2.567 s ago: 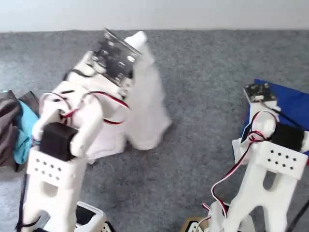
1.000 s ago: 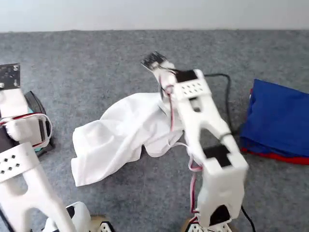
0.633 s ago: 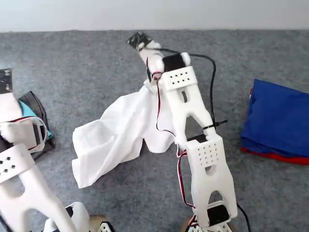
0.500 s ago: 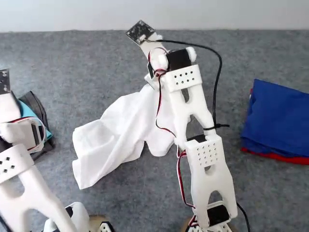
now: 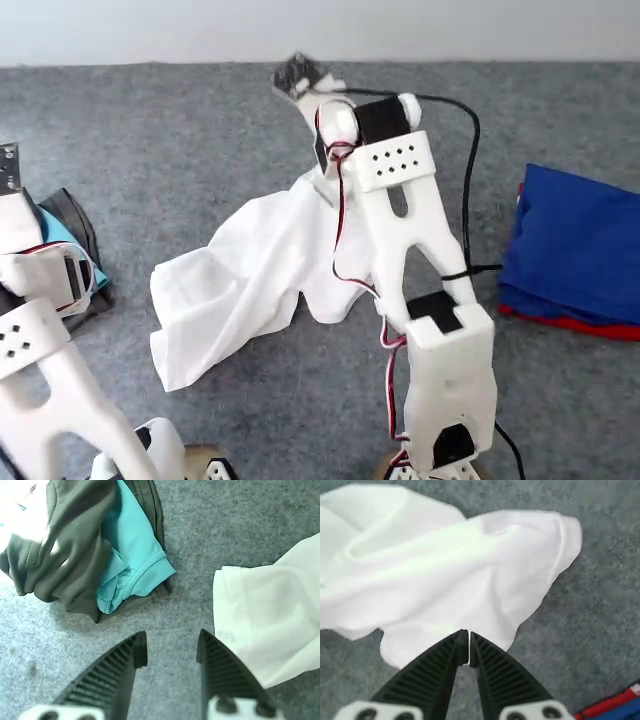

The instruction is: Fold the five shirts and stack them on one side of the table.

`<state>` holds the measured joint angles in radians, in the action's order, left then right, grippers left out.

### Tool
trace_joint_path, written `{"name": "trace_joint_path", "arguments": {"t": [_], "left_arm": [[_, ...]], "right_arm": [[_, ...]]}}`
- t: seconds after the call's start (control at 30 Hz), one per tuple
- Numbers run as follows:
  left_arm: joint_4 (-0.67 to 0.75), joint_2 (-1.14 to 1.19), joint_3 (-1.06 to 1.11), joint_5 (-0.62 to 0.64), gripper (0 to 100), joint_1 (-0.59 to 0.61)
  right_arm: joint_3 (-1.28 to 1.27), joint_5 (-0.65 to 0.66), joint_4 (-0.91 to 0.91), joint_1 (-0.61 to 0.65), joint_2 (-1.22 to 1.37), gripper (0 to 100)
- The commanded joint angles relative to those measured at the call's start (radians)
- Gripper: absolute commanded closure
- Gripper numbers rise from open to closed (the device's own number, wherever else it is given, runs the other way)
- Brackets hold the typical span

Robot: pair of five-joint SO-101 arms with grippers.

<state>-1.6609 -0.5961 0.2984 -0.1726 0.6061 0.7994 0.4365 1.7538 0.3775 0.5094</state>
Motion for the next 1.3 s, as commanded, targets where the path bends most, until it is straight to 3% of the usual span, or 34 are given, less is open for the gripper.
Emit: {"name": "trace_joint_path", "arguments": {"t": [0.0, 0.17, 0.37, 0.6, 0.7, 1.0, 1.27], "left_arm": [[0.015, -0.023, -0.012, 0.002, 83, 0.003], [0.017, -0.023, -0.012, 0.002, 83, 0.003], [0.014, -0.023, -0.012, 0.002, 83, 0.008], [-0.006, -0.025, -0.012, 0.002, 83, 0.009], [-0.005, -0.025, -0.012, 0.003, 83, 0.009], [0.02, -0.025, -0.012, 0.006, 83, 0.005], [0.023, -0.025, -0.012, 0.006, 83, 0.003]], "right_arm": [[-0.172, -0.005, 0.012, 0.002, -0.079, 99.0], [-0.196, -0.003, -0.159, 0.054, 0.042, 99.0], [-0.19, 0.0, -0.374, 0.223, 0.191, 99.0], [-0.083, 0.19, -0.386, 0.36, 0.239, 99.0], [-0.003, 0.166, -0.352, 0.36, 0.237, 99.0], [0.284, 0.152, 0.024, 0.335, 0.243, 99.0], [0.204, 0.014, 0.045, 0.234, 0.139, 99.0]]}}
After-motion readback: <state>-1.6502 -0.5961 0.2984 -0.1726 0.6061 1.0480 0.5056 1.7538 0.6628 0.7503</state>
